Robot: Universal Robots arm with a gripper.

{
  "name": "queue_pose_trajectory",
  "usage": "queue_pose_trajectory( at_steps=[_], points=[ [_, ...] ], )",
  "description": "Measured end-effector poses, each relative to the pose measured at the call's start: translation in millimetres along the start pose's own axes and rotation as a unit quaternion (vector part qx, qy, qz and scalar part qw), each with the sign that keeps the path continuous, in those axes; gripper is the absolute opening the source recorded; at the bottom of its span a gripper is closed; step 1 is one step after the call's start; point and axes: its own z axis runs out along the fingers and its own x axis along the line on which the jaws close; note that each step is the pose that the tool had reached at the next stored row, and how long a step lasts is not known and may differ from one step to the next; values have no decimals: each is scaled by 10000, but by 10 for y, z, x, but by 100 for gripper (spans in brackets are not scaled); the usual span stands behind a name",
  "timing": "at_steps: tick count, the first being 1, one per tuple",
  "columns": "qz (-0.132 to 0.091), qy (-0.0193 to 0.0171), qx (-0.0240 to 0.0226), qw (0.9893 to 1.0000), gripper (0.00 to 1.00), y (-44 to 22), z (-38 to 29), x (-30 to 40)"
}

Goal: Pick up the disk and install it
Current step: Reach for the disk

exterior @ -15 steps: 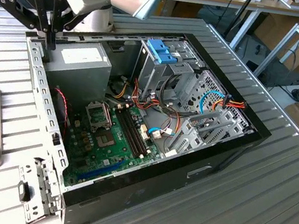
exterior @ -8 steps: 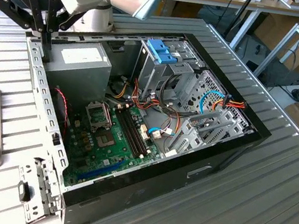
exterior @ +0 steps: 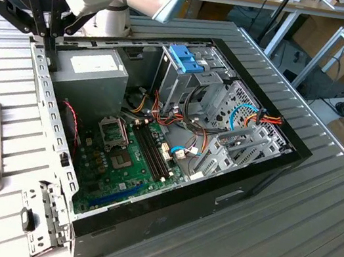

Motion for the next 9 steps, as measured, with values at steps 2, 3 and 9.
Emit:
queue_pose_trajectory(
  at_steps=[2,3,9],
  points=[
    [0,0,0,10000,10,-1,0,11],
    [0,0,0,10000,10,-1,0,18],
    [0,0,0,10000,10,-4,-1,59]
  ],
)
